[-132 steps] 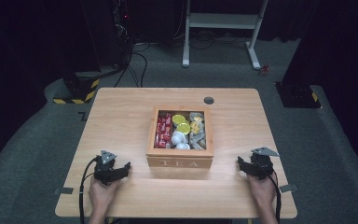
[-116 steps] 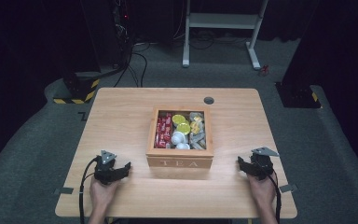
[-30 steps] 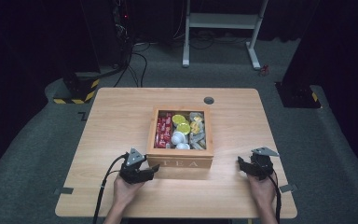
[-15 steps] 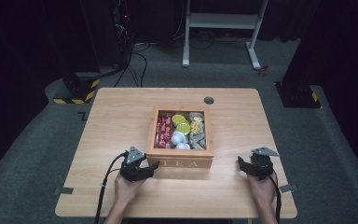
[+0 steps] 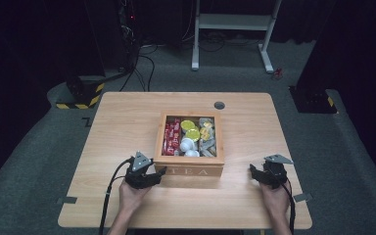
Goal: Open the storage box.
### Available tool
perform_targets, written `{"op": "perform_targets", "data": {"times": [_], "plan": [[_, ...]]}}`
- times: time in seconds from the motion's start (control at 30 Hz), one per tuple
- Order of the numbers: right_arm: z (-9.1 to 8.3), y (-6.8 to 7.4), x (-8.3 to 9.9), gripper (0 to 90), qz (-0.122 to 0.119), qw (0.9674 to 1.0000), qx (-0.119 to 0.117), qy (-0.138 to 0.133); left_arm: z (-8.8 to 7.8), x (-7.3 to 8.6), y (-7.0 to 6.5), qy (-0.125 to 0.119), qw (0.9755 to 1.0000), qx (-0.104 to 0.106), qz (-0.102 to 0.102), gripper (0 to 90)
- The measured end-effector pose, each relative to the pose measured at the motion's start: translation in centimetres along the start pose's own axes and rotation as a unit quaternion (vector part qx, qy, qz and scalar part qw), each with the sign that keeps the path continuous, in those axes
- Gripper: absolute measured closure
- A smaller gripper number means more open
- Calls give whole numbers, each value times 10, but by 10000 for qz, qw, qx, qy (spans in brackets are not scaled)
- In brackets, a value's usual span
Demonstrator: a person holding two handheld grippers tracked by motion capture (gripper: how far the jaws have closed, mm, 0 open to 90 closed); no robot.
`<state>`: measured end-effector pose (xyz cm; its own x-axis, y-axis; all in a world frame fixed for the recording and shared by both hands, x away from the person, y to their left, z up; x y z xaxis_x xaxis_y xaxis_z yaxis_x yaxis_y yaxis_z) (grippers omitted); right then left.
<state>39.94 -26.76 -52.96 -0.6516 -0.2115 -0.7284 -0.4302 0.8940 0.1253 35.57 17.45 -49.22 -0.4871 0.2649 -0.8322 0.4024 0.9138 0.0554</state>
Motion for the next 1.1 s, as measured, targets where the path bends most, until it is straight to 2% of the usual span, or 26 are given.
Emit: {"op": "perform_targets", "data": {"times": [0.03,0.07,0.13,0.7,1.1], "plan": [[0,0,0,334,-2,10000,1,0,-1,0,1,-20,10000,1,-29,410],[0,0,0,333,-1,10000,2,0,-3,-2,3,-150,9998,-1,-93,454],[0,0,0,334,-1,10000,1,-1,-4,-3,3,-176,9998,8,-101,469],[0,0,0,334,-2,10000,0,-1,-4,-8,3,-148,9999,-16,-23,467],[0,0,0,334,-2,10000,1,-1,-6,-10,3,-109,9999,55,25,470]]}}
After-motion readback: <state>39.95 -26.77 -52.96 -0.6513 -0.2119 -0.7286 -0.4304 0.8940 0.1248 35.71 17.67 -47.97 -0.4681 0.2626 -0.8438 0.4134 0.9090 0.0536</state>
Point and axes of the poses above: each handheld gripper's, and its own axes: z roughly forward along the jaws, x roughly out of its underside, y roughly to its left, the point moved 1 cm from there along z, roughly forward along the jaws, and after that the axes turned 12 degrees about -x, right-handed, at the moved point
